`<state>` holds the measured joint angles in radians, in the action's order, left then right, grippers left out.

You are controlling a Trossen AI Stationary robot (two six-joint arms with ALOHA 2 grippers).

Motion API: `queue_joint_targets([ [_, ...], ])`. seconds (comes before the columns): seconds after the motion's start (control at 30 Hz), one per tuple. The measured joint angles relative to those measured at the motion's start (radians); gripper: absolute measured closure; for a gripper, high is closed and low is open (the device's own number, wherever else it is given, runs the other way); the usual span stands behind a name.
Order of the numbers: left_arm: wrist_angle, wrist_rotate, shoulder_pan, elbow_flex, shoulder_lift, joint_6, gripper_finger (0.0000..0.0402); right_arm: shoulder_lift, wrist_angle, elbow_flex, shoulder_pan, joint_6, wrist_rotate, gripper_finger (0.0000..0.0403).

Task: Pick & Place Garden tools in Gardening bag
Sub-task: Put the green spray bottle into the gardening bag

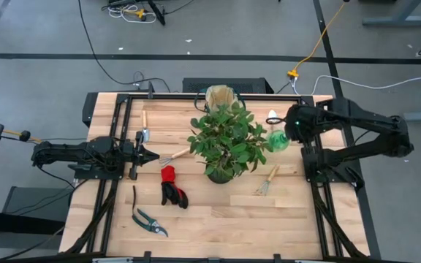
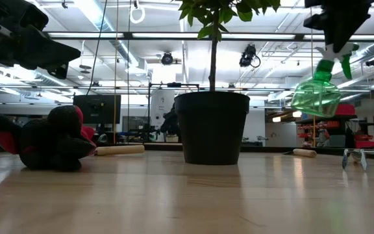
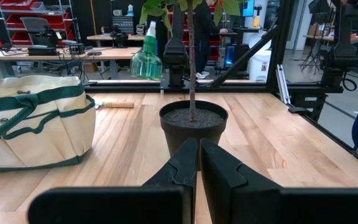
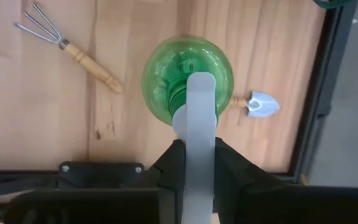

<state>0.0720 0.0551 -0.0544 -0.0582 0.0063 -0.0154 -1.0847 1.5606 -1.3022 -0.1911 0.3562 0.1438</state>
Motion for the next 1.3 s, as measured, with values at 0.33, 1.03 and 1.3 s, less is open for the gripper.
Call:
queue_joint_targets([
  [0.33, 0.000, 0.000, 0.000, 0.000, 0.000, 0.000, 0.0378, -0.001, -0.055, -0.008, -0.140, 0.000, -0.028, 0.0346],
  [1.03, 0.000, 0.000, 0.000, 0.000, 0.000, 0.000, 0.0378, 0.000, -0.165, -0.311, -0.271, -0.007, 0.021, 0.0346],
  [1.3, 0.000, 0.000, 0.000, 0.000, 0.000, 0.000, 0.0378, 0.000, -0.255, -0.342, -0.271, -0.028, 0.022, 0.0346],
])
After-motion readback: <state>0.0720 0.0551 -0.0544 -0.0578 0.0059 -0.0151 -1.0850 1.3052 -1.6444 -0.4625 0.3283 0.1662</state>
